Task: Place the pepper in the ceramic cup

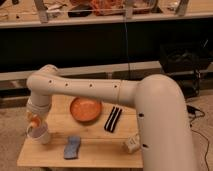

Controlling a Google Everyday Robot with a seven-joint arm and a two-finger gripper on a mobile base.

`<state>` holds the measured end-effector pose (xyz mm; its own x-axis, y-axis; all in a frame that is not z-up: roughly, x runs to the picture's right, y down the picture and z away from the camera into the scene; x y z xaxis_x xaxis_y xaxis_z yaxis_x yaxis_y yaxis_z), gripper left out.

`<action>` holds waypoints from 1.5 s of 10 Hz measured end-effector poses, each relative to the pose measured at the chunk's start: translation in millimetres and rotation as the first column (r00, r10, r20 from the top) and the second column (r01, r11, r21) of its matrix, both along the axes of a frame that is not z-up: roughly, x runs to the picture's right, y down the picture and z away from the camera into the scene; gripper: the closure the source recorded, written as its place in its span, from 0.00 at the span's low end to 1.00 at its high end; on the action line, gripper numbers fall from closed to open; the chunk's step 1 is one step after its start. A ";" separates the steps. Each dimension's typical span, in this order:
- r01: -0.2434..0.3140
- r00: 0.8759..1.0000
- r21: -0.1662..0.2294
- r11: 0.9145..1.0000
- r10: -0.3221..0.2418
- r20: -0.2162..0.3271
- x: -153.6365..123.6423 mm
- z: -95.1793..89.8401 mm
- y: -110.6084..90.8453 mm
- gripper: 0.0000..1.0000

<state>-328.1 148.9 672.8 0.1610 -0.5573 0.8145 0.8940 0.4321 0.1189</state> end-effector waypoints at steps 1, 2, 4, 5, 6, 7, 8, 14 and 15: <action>0.004 1.000 -0.006 1.000 -0.004 -0.027 0.0 1.0 1.4 1.00; 0.010 0.998 -0.011 1.000 -0.011 -0.054 0.2 1.8 2.5 1.00; 0.027 0.993 -0.026 0.999 -0.029 -0.116 -1.9 2.6 5.7 1.00; 0.021 0.988 -0.039 0.999 -0.027 -0.154 0.7 4.8 6.1 1.00; 0.013 0.985 -0.056 0.998 -0.022 -0.169 -0.2 5.3 6.8 1.00; 0.011 0.989 -0.068 0.998 -0.021 -0.150 -0.3 6.4 7.8 1.00; 0.016 0.991 -0.072 0.997 -0.026 -0.129 0.3 7.0 7.5 1.00; 0.064 0.992 -0.078 0.995 -0.072 -0.101 -3.8 8.9 9.3 1.00; 0.081 0.990 -0.074 0.994 -0.089 -0.112 -4.1 9.8 9.6 1.00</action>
<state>-332.2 158.5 682.6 0.2106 -0.5158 0.8304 0.9337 0.3579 -0.0145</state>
